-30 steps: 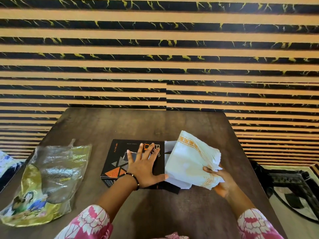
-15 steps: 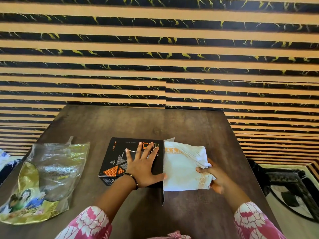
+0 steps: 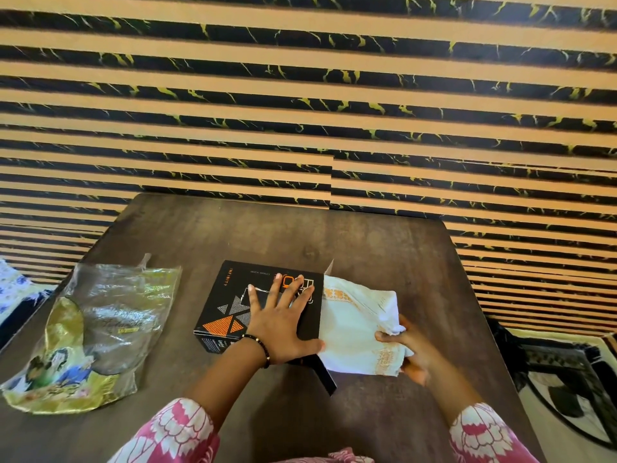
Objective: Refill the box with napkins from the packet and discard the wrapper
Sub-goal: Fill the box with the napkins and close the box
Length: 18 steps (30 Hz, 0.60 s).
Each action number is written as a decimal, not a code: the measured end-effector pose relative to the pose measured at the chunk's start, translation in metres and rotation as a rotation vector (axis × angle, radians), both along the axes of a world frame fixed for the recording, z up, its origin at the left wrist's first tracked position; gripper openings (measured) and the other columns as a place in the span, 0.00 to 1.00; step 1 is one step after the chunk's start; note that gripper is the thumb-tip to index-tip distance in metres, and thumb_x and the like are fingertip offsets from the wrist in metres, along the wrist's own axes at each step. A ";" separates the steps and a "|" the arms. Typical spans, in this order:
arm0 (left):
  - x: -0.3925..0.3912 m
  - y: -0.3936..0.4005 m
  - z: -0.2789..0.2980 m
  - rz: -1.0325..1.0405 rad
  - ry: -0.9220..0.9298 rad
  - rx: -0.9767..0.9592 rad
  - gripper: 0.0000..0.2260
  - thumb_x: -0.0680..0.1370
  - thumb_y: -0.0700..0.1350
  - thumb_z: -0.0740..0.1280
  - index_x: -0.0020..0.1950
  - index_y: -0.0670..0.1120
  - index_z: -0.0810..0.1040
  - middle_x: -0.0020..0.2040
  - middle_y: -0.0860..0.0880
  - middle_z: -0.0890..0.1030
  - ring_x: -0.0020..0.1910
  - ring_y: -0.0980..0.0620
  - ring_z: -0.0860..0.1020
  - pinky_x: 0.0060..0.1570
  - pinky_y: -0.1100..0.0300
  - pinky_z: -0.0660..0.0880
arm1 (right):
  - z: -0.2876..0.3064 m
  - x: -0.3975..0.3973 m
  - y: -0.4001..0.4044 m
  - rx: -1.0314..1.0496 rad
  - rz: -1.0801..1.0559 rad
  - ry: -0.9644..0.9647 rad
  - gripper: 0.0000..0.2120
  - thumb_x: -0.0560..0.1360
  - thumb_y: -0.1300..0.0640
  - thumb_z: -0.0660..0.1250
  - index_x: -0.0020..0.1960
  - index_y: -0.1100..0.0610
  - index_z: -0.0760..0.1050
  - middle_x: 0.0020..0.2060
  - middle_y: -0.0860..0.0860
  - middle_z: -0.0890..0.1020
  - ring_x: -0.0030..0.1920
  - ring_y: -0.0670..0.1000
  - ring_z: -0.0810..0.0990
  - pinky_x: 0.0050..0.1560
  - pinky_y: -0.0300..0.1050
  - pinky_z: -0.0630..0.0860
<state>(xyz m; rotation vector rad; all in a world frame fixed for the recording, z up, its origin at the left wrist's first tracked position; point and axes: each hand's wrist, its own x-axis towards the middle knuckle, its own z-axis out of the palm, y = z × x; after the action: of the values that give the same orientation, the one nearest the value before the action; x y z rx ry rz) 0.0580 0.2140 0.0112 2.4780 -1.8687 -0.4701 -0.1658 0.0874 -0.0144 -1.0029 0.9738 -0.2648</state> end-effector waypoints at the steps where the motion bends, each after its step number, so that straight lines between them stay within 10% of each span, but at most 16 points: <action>1: 0.000 0.000 0.001 -0.002 0.001 0.006 0.46 0.63 0.74 0.53 0.75 0.57 0.40 0.77 0.54 0.38 0.74 0.44 0.33 0.64 0.29 0.31 | -0.001 0.001 0.000 -0.009 0.002 0.009 0.26 0.67 0.64 0.71 0.64 0.57 0.72 0.47 0.53 0.83 0.45 0.52 0.82 0.40 0.47 0.78; 18: 0.001 -0.002 -0.003 0.000 -0.016 0.018 0.51 0.56 0.77 0.45 0.75 0.57 0.40 0.77 0.53 0.38 0.74 0.43 0.33 0.64 0.29 0.32 | 0.012 0.019 0.006 0.000 0.003 0.081 0.23 0.72 0.68 0.66 0.64 0.52 0.70 0.55 0.55 0.81 0.55 0.56 0.80 0.46 0.51 0.78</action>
<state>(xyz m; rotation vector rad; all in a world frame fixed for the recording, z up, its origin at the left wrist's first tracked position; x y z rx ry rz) 0.0589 0.2122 0.0086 2.5007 -1.8781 -0.4706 -0.1468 0.0933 -0.0027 -1.0213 1.0455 -0.2236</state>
